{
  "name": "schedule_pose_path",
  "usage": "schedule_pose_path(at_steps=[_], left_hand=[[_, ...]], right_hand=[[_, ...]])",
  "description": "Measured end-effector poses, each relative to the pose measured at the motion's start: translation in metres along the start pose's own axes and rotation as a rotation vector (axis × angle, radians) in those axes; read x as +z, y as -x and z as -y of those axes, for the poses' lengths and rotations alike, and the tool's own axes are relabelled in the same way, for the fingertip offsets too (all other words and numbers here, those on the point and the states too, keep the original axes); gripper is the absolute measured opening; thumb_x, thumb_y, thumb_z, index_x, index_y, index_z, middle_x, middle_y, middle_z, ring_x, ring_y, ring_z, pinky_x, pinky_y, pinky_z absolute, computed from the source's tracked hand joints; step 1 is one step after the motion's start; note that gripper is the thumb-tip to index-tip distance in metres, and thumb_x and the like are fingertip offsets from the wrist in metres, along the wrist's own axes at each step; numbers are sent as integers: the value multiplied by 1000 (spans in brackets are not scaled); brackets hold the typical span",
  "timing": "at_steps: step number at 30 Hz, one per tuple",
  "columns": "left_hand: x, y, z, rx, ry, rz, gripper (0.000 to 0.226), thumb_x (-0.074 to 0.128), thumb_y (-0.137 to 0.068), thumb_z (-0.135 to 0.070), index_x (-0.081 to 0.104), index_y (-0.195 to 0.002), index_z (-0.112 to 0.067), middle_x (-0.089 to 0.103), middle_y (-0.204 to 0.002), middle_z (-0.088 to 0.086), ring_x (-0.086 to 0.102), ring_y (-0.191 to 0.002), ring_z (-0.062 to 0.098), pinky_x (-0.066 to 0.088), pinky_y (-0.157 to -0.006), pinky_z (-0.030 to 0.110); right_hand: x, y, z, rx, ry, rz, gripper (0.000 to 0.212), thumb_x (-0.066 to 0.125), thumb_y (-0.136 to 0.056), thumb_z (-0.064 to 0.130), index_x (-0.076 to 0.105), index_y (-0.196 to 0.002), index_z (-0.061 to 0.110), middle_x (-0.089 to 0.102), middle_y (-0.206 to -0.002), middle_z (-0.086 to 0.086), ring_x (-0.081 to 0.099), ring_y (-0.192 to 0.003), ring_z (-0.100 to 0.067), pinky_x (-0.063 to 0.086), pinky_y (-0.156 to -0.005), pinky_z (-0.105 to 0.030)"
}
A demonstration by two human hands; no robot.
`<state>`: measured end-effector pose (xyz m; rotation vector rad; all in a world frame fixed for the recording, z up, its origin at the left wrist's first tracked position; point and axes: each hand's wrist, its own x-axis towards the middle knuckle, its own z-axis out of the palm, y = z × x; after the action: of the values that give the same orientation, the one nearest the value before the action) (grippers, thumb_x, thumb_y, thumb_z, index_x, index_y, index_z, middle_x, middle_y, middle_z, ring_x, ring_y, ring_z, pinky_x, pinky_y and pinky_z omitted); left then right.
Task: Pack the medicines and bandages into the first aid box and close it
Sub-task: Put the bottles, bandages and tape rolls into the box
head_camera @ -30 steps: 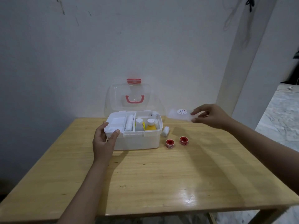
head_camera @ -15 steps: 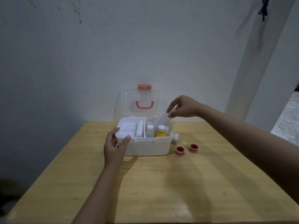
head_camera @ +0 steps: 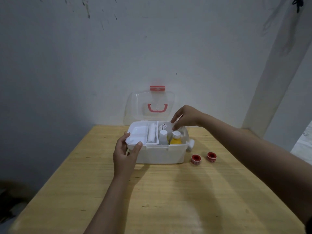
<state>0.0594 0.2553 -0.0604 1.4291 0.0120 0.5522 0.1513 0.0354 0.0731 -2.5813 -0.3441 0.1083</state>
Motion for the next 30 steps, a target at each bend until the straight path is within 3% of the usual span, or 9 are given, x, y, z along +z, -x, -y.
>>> schedule_pose_path(at_steps=[4, 9, 15, 18, 21, 30], left_hand=[[0, 0, 0, 7, -4, 0, 43, 73, -81, -17, 56, -118, -32, 52, -128, -19, 54, -118, 2, 50, -97, 38], [0, 0, 2, -1, -7, -15, 46, 76, -78, -19, 58, -118, -29, 56, -120, -26, 58, -109, -5, 51, -94, 36], [1, 1, -1, 12, -13, -17, 44, 73, -80, -15, 56, -118, -31, 56, -119, -22, 58, -108, -3, 54, -81, 21], [2, 2, -3, 16, -16, -12, 44, 72, -81, -15, 55, -118, -31, 55, -114, -27, 58, -100, -12, 53, -73, 15], [1, 2, -3, 17, -13, -13, 44, 72, -81, -15, 56, -118, -31, 54, -114, -28, 57, -100, -15, 52, -75, 14], [1, 3, -4, 4, -9, -6, 43, 72, -81, -16, 56, -119, -30, 54, -113, -29, 57, -98, -16, 52, -75, 13]], right_hand=[[5, -5, 2, 5, 15, 22, 33, 81, -67, 15, 74, -99, 10, 69, -99, -3, 61, -87, -16, 46, -74, -22], [7, -10, 5, 18, 40, 18, 33, 84, -64, 18, 75, -95, 12, 71, -100, -4, 63, -89, -17, 46, -74, -22], [9, -8, 2, -19, 64, 12, 38, 84, -65, 22, 73, -99, 9, 68, -95, -3, 64, -94, -20, 51, -84, -27], [8, -7, -3, -22, 1, -8, 36, 83, -66, 18, 73, -98, 8, 70, -96, -7, 65, -94, -22, 53, -88, -32], [7, -5, -8, -35, -51, -29, 30, 83, -66, 14, 73, -94, 8, 70, -92, -7, 66, -90, -22, 54, -87, -33], [1, 24, -37, -81, -190, -307, 20, 76, -75, 11, 73, -94, 9, 71, -93, -3, 65, -82, -13, 54, -74, -23]])
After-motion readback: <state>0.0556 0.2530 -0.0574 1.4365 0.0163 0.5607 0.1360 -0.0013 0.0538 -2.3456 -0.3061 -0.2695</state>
